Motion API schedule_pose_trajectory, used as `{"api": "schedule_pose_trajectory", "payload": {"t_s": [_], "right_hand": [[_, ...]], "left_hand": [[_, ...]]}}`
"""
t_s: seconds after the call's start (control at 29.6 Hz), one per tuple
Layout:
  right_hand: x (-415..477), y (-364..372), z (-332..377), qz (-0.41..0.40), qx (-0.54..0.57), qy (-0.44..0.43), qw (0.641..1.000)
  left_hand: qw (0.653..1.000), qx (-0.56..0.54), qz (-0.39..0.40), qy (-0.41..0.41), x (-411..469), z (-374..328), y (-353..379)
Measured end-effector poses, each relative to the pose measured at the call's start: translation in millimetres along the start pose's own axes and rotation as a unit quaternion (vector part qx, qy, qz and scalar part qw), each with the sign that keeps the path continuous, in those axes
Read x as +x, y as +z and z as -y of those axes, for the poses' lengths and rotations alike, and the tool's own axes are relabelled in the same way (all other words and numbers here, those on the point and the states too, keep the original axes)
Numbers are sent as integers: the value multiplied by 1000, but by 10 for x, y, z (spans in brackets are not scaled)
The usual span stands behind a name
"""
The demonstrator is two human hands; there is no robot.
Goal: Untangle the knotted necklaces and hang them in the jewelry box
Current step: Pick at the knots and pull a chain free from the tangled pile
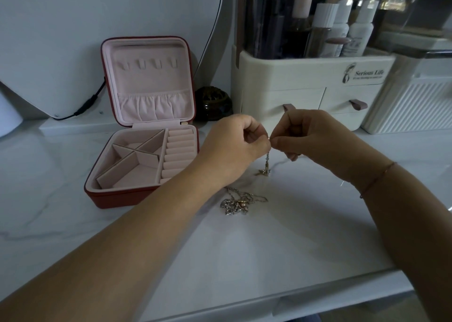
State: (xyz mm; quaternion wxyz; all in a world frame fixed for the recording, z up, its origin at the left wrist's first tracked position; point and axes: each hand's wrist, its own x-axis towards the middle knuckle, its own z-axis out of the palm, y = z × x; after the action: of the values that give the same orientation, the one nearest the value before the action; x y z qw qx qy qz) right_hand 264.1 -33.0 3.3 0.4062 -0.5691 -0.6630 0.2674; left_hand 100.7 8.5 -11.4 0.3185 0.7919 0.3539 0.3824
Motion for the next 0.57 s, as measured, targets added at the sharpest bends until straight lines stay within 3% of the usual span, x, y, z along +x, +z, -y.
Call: {"api": "schedule_pose_trajectory", "payload": {"t_s": [0.27, 0.44, 0.57], "right_hand": [[3, 43, 13, -22, -77, -6, 997], [10, 52, 12, 29, 19, 33, 999], [16, 46, -8, 39, 30, 38, 998]], "left_hand": [[994, 102, 3, 28, 1, 1, 6], [999, -24, 29, -35, 7, -30, 14], [988, -143, -7, -58, 24, -2, 25]]}}
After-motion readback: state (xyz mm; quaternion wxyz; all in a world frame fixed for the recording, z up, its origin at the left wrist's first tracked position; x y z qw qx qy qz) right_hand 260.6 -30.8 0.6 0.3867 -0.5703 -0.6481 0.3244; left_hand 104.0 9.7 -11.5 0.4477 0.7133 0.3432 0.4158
